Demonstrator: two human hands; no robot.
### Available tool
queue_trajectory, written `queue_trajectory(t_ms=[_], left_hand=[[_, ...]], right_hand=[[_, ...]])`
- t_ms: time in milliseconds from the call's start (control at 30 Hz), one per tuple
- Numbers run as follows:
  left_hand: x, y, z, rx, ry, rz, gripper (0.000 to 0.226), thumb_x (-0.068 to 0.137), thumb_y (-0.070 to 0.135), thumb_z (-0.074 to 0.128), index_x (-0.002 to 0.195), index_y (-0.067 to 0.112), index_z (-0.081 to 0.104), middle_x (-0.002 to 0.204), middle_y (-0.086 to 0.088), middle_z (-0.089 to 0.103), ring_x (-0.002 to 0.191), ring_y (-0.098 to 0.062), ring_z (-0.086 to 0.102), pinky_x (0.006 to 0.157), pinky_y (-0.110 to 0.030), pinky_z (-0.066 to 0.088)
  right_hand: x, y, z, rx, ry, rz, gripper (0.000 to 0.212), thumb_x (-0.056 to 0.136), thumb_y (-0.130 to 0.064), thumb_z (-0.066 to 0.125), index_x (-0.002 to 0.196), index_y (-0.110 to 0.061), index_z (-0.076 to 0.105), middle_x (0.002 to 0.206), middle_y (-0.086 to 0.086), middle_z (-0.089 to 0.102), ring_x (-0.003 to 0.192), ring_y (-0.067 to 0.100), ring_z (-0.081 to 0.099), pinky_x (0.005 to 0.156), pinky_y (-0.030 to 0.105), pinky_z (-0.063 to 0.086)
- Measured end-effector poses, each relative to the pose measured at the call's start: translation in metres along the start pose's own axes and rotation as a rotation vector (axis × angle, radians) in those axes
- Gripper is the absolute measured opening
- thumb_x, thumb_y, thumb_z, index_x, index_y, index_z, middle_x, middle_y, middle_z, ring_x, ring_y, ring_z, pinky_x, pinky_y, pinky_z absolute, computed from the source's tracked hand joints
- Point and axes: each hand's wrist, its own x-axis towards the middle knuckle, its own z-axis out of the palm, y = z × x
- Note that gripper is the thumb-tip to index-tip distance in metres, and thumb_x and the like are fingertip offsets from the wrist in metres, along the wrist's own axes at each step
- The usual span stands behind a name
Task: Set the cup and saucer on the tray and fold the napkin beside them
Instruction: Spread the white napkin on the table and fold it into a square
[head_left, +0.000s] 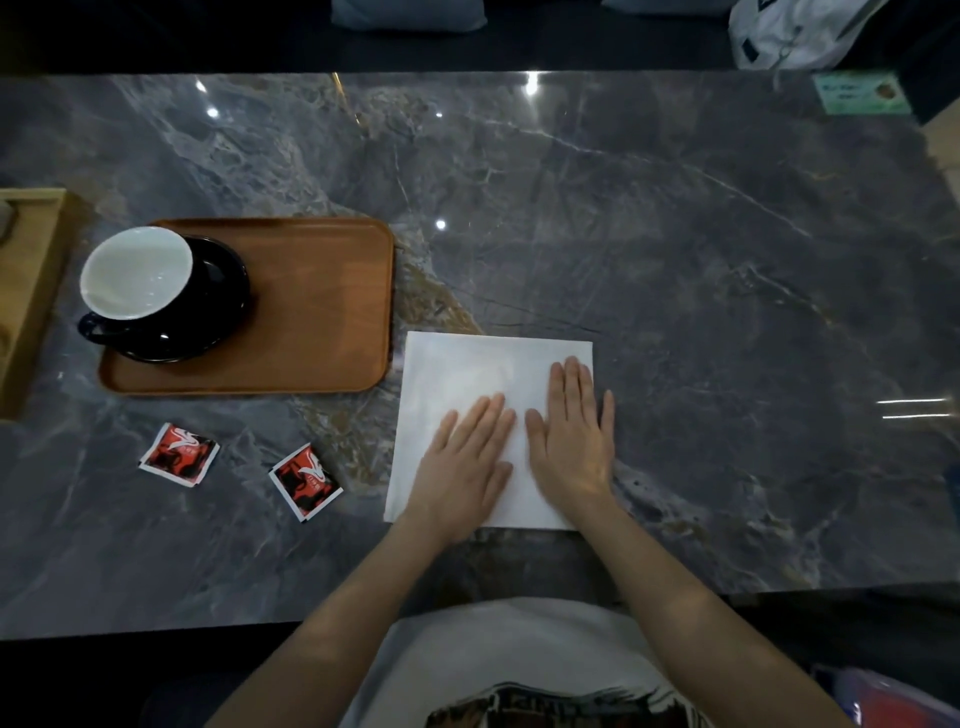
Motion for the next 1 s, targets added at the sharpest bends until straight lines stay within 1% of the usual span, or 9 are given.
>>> queue_trajectory(t_ms=[167,300,400,467,500,567,733,867,1000], left_hand=[[-0.022,-0.020,-0.003,0.019,0.017,-0.296,0.058,0.093,0.043,0.023,0.142,0.012,0.028,0.150,-0.013,0.031,0.140,-0.023,0.022,0.111,-0.040,0.012],[-0.028,-0.022,-0.005,0.050,-0.001,-0.355,0.063,0.091,0.043,0.025,0.141,0.006,0.031,0.149,-0.020,0.030,0.139,-0.030,0.027,0.112,-0.039,0.010],[-0.027,-0.021,-0.005,0.032,-0.016,-0.373,0.061,0.092,0.041,0.022,0.142,0.006,0.029,0.149,-0.018,0.029,0.140,-0.027,0.022,0.113,-0.036,0.001],[-0.027,-0.023,-0.004,0.044,-0.034,-0.374,0.059,0.093,0.038,0.019,0.142,0.006,0.027,0.149,-0.019,0.029,0.141,-0.026,0.016,0.113,-0.036,-0.001],[-0.028,-0.023,-0.004,0.059,-0.045,-0.368,0.060,0.091,0.036,0.021,0.142,0.006,0.025,0.150,-0.019,0.028,0.140,-0.025,0.013,0.113,-0.036,-0.002],[-0.028,-0.023,-0.004,0.071,-0.046,-0.360,0.061,0.088,0.034,0.025,0.143,0.007,0.021,0.150,-0.019,0.027,0.140,-0.024,0.012,0.112,-0.036,-0.001],[-0.028,-0.020,-0.005,0.028,0.011,-0.363,0.060,0.090,0.038,0.024,0.141,0.007,0.029,0.149,-0.018,0.031,0.139,-0.028,0.026,0.110,-0.042,0.011],[-0.027,-0.020,-0.005,-0.046,0.014,-0.382,0.063,0.091,0.043,0.017,0.145,0.011,0.020,0.154,-0.013,0.017,0.143,-0.024,0.012,0.115,-0.043,0.006],[-0.027,-0.019,-0.009,-0.069,-0.028,-0.402,0.066,0.089,0.046,0.011,0.146,0.012,0.015,0.156,-0.012,0.010,0.143,-0.023,0.004,0.114,-0.046,0.006]], right_hand=[[0.001,0.000,-0.002,-0.017,-0.016,-0.013,0.061,0.096,-0.043,0.007,0.146,-0.013,-0.009,0.158,0.003,-0.010,0.145,0.016,-0.010,0.114,0.041,-0.012],[-0.001,-0.010,-0.008,-0.021,-0.024,0.048,0.057,0.099,-0.035,0.012,0.147,-0.010,-0.006,0.158,0.005,-0.008,0.145,0.018,-0.009,0.114,0.042,-0.012],[-0.019,-0.046,-0.011,0.098,0.130,-0.073,0.053,0.095,-0.027,0.020,0.144,-0.006,0.026,0.153,0.010,0.027,0.143,0.020,0.022,0.117,0.040,0.005],[-0.035,-0.071,-0.006,0.158,0.083,-0.247,0.052,0.089,-0.029,0.029,0.133,-0.007,0.046,0.139,0.009,0.050,0.131,0.021,0.045,0.112,0.039,0.024],[-0.041,-0.078,-0.001,0.156,0.025,-0.306,0.053,0.089,-0.031,0.031,0.134,-0.008,0.045,0.139,0.008,0.051,0.130,0.020,0.046,0.109,0.038,0.023],[-0.045,-0.077,0.008,0.149,-0.033,-0.341,0.054,0.091,-0.034,0.030,0.139,-0.010,0.038,0.143,0.006,0.046,0.134,0.019,0.040,0.109,0.038,0.019],[-0.040,-0.035,0.016,0.059,0.018,-0.242,0.057,0.094,-0.040,0.024,0.141,-0.010,0.034,0.148,0.007,0.039,0.138,0.020,0.033,0.112,0.039,0.009],[-0.042,0.013,0.013,0.075,0.050,-0.145,0.062,0.092,-0.041,0.027,0.144,-0.007,0.025,0.152,0.010,0.029,0.142,0.018,0.018,0.113,0.035,-0.006],[-0.045,0.024,0.013,0.116,0.075,-0.160,0.064,0.091,-0.042,0.029,0.144,-0.006,0.024,0.152,0.013,0.029,0.140,0.019,0.014,0.113,0.034,-0.005]])
